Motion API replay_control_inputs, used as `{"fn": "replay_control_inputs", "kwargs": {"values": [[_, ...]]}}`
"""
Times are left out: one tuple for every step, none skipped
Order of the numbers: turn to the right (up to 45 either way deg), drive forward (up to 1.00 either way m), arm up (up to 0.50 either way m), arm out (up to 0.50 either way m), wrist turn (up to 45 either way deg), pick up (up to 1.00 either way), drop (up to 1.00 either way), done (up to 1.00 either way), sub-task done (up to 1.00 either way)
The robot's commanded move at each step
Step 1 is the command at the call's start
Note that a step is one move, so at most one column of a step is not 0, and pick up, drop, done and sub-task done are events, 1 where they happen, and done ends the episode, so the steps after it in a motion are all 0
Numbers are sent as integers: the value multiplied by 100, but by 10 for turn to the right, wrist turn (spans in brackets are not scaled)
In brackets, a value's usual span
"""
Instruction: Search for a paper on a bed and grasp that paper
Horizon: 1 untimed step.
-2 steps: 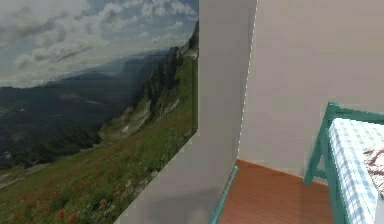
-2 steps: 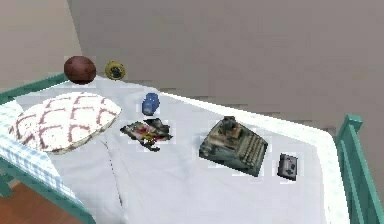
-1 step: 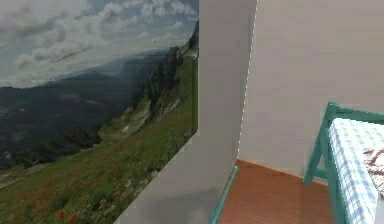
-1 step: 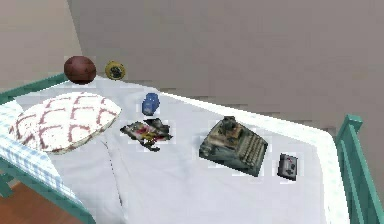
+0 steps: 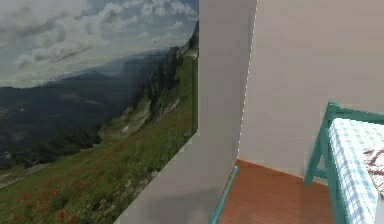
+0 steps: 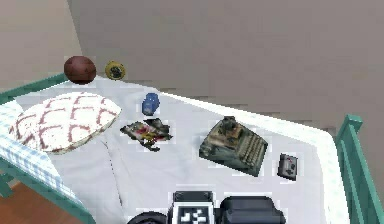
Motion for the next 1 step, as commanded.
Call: {"fn": "replay_control_inputs", "kwargs": {"values": [[0,0,0,50,0,0,0,0,0]]}}
